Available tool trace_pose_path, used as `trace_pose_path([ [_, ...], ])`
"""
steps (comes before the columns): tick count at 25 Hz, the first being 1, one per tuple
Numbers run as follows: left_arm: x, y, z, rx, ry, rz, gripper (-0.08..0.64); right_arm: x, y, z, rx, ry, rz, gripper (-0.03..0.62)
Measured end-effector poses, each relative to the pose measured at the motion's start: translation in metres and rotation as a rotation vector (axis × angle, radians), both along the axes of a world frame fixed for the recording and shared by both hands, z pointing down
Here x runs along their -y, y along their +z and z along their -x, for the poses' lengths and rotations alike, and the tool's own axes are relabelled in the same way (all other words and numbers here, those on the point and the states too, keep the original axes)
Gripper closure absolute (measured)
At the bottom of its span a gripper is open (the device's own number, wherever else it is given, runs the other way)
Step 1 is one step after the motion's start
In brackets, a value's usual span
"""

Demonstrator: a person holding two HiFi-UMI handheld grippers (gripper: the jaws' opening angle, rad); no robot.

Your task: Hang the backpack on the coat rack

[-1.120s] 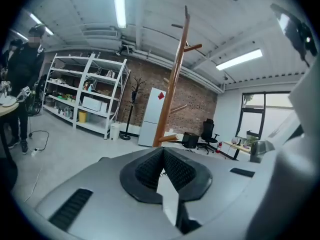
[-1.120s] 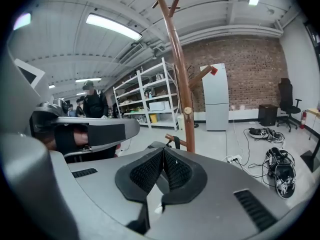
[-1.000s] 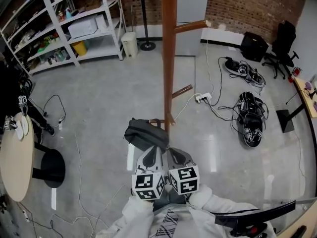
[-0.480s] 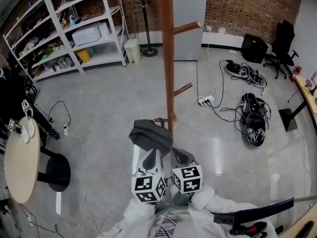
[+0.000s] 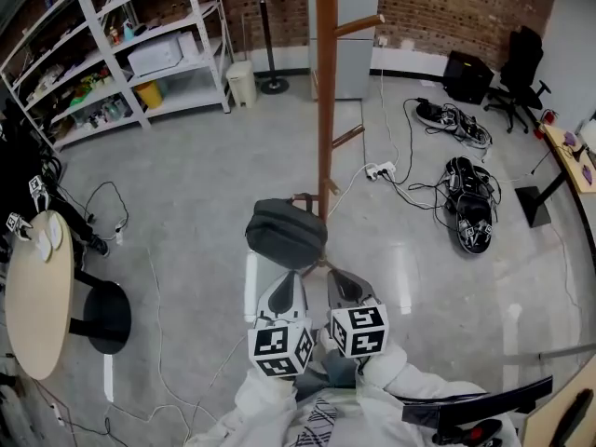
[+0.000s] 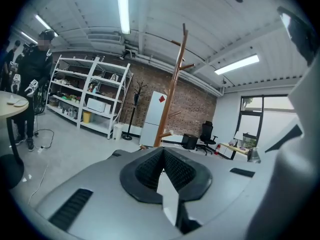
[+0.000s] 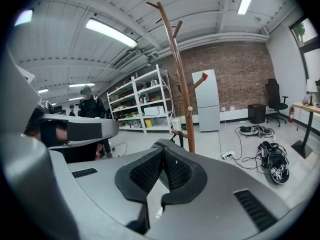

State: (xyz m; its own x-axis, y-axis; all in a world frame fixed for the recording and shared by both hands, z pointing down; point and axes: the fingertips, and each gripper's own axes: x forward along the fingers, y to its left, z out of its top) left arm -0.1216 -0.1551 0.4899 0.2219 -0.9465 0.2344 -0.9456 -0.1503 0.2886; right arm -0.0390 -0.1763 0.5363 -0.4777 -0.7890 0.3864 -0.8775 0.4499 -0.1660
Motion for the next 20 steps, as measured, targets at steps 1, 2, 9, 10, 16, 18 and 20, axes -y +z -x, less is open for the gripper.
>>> trace_pose_path([
  [1,-0.004,0.0,0.0,-0.003,-0.004,0.002,0.558,-0.004,-0.001,-0.002,0.0,0.002,-0.002,0.58],
  [2,-0.007,0.0,-0.001,-0.003,-0.006,0.004,0.557,-0.008,-0.003,-0.004,0.0,0.003,-0.003,0.58],
  [9,-0.023,-0.002,-0.011,0.021,-0.028,0.018,0.557,-0.025,-0.009,-0.01,0.003,-0.021,-0.009,0.58],
  [10,-0.025,-0.003,-0.012,0.021,-0.034,0.019,0.557,-0.026,-0.009,-0.011,0.007,-0.029,-0.01,0.58],
  [16,-0.035,-0.001,-0.032,0.022,-0.049,0.035,0.557,-0.034,-0.01,-0.022,0.011,-0.067,-0.001,0.58],
  [18,-0.036,0.0,-0.039,0.024,-0.047,0.037,0.557,-0.036,-0.009,-0.027,0.017,-0.074,0.004,0.58],
  [20,-0.036,0.0,-0.045,0.025,-0.049,0.035,0.557,-0.037,-0.01,-0.029,0.019,-0.084,0.001,0.58],
])
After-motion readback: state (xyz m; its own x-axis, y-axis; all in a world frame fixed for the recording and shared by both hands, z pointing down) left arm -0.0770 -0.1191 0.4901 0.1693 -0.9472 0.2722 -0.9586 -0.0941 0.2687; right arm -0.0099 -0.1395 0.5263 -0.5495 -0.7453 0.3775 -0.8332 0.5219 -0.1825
